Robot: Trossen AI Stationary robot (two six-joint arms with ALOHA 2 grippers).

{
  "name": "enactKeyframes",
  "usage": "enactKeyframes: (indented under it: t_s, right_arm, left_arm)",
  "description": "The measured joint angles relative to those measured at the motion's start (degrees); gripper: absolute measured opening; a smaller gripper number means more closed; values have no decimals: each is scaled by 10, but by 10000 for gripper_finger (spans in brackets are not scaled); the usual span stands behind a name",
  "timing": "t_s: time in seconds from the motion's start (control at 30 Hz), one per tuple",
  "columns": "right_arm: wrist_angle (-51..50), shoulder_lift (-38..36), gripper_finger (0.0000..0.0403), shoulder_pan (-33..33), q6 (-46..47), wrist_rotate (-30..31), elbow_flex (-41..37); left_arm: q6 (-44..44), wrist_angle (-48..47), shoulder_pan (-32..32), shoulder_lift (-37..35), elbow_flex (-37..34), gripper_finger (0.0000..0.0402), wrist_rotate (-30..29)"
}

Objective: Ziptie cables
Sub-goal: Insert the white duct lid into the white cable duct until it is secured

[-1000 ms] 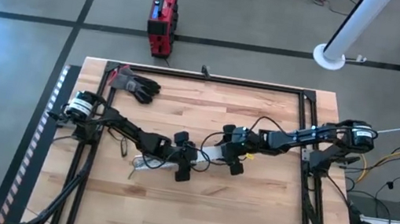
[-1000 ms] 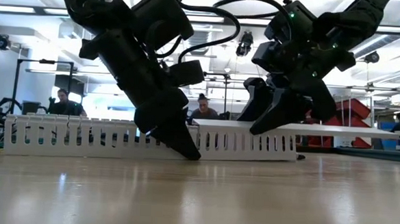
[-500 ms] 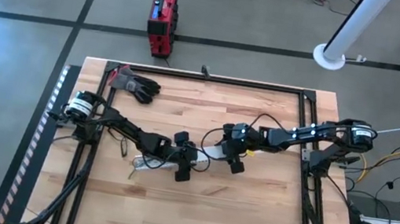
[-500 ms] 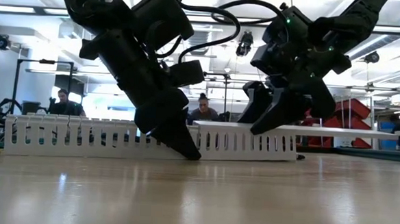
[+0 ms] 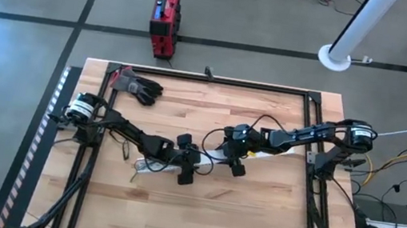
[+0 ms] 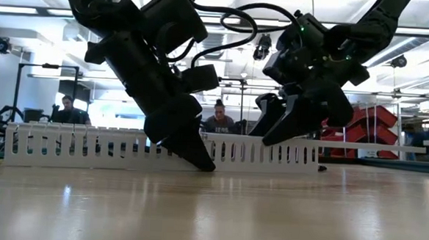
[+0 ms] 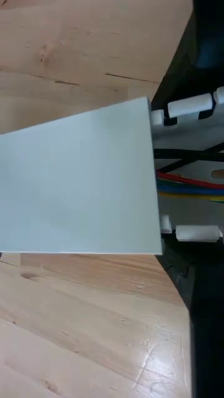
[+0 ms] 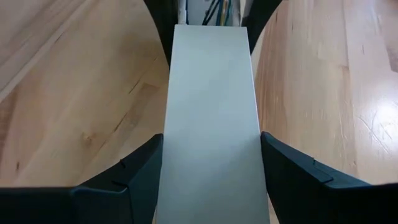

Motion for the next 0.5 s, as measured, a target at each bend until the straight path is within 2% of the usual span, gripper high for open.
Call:
enactKeyframes:
  t_s: [0.5]
  right_arm:
    - [-16, -2, 218, -8, -3, -8, -1]
  left_arm:
    - [-9, 0, 0, 0, 0, 221, 0]
